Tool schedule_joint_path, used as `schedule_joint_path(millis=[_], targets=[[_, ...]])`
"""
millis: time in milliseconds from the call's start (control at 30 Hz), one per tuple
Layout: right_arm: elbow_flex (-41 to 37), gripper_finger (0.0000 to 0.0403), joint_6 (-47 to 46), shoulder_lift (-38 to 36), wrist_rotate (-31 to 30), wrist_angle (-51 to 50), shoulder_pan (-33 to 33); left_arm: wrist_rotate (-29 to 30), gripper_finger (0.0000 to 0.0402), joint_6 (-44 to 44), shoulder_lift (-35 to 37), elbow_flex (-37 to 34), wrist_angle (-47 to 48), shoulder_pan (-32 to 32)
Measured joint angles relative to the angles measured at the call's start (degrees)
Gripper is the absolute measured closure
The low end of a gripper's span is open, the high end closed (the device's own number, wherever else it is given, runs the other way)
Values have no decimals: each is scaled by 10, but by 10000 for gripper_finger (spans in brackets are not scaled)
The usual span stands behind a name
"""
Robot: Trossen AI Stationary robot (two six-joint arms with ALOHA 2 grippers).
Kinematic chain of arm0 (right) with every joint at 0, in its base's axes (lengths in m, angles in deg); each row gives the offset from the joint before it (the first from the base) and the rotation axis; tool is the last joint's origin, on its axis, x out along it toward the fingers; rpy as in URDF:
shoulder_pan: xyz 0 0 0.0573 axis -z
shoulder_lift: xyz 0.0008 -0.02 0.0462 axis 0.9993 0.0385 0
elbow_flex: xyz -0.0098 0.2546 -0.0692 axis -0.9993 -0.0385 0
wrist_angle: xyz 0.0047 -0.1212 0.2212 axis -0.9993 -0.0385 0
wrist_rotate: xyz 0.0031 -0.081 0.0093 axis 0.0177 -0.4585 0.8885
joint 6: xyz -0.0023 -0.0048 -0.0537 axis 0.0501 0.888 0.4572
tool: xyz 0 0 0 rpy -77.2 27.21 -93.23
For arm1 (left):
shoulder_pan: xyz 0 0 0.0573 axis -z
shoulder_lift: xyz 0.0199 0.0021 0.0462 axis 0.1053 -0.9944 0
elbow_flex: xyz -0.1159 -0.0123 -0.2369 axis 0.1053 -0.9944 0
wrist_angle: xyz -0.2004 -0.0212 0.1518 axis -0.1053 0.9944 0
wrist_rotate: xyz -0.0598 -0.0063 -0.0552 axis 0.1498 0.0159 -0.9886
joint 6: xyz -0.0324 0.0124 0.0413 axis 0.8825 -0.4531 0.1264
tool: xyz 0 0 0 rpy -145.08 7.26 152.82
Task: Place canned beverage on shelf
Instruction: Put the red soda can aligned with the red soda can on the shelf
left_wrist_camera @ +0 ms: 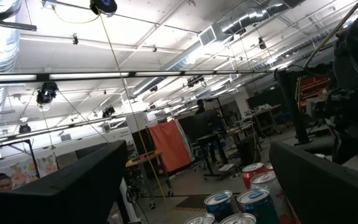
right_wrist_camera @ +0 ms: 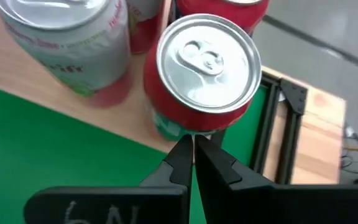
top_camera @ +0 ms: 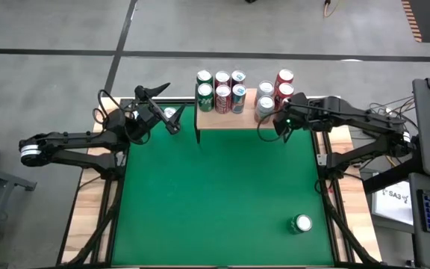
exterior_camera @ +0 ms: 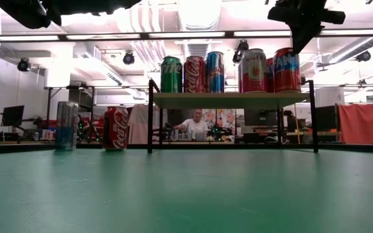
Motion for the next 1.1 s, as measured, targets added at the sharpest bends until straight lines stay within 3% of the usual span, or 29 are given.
schedule_joint_path(millis=[367, 567, 800, 967, 1100], targets=[[61, 394, -40, 0, 37, 3, -43, 0, 24, 10, 0, 0, 3, 1], [72, 394, -39, -1, 127, 59, -82, -53, 24, 72, 0, 0, 24, 2], [73, 394, -42, 20, 267, 197, -98, -134, 24, 175, 0, 0, 105, 5], [73, 394, -62, 60, 359, 259, -108, -155, 24, 191, 8, 0, 109, 19], [73, 394, -95, 100, 381, 254, -130, -156, 24, 191, 32, 0, 129, 34]])
